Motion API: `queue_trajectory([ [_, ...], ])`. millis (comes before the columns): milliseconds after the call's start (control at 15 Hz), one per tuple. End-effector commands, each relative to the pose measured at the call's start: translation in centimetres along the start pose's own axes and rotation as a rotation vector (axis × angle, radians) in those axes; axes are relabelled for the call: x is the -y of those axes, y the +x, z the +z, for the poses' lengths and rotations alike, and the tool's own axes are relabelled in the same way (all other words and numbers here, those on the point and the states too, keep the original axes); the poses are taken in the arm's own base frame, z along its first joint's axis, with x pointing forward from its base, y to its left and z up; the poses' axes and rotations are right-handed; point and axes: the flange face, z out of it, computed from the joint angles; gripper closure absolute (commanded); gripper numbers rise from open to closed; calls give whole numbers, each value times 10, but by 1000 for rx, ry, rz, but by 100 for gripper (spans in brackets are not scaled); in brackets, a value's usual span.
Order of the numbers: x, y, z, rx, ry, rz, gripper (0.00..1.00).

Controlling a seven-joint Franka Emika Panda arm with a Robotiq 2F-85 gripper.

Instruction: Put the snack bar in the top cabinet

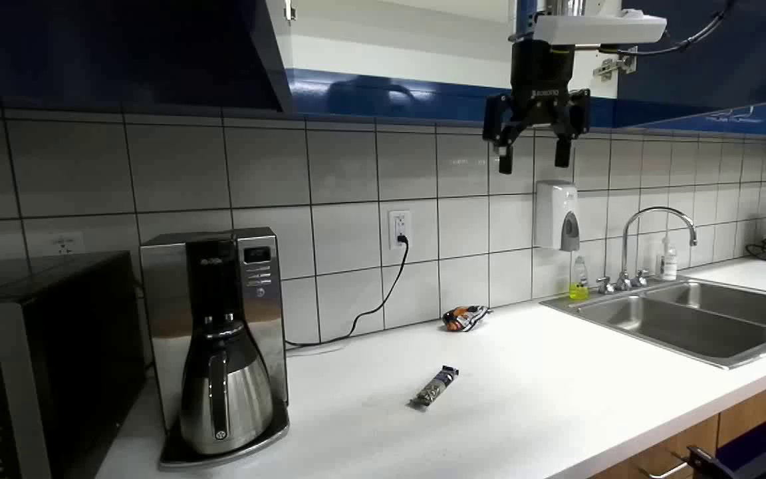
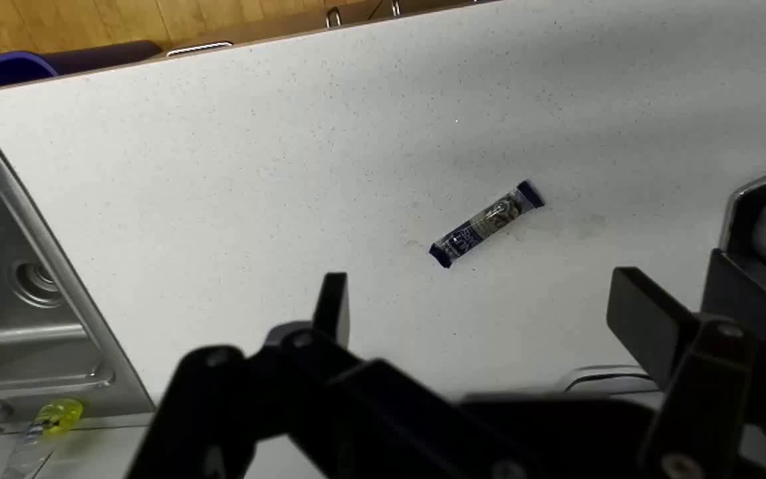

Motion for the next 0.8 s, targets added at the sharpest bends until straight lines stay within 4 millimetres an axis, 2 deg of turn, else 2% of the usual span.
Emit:
queue_trajectory([
  [0, 0, 0, 0, 0, 0, 0, 0],
  [333, -5, 8, 40, 20, 2, 19, 0],
  [733, -15, 13, 102, 72, 7, 41, 0],
])
